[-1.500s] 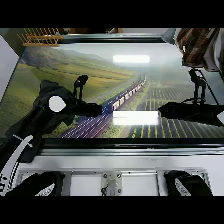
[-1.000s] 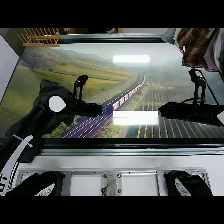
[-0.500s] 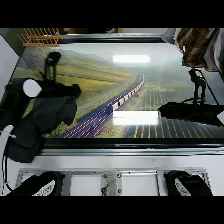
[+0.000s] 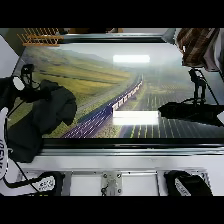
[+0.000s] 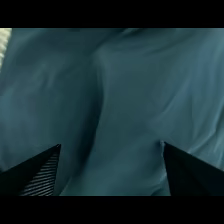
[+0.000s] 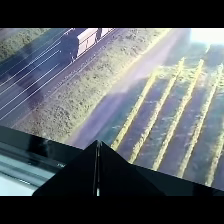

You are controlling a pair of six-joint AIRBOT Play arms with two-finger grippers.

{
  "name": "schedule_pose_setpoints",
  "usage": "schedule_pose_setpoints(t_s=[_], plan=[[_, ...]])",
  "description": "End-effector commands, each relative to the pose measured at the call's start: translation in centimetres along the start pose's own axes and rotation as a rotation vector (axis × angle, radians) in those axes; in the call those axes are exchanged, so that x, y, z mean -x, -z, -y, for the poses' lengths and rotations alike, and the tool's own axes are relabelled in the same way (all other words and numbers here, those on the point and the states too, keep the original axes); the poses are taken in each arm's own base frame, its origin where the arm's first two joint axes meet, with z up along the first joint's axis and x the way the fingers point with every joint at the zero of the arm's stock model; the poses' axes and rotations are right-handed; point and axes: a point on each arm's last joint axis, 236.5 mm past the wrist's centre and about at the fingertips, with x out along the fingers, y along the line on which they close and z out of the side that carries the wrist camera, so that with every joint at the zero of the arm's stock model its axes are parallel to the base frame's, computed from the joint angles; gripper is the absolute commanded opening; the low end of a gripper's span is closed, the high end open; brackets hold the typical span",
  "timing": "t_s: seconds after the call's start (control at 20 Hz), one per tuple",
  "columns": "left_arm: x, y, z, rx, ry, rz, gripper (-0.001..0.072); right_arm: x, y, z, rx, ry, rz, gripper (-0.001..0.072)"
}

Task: Fold the clothes and pants, and hang the long-sleeved shirts on hangers.

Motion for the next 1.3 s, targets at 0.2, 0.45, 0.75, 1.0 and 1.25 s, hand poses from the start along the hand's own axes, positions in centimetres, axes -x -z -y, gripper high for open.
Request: schedule_pose_setpoints(t_s=[0.2,0.45,0.75,1.0,1.25], plan=[[-5.0,4.9,3.1,-0.02,0.157,-0.242,0.0399,0.0,0.0,0.0,0.0,-0.001,-0.002,0.0019],[0.9,-0.3,8.6,-0.167,0.172,-0.032,0.0017,0.0,0.0,-0.1,-0.002,-0.003,-0.002,0.0019],[21.5,-6.9,26.8,-0.536,0.355,0.486,0.0017,0.4,-1.5,-2.5,0.017,-0.102,0.062,0.0018],[34.6,-2.0,36.4,-0.82,0.53,0.741,0.0017,5.9,-7.0,2.9,0.114,0.157,0.243,0.0018],[29.2,-0.1,34.8,-0.736,0.514,0.584,0.0017,10.7,-8.9,6.8,0.013,0.296,0.366,0.0018]])
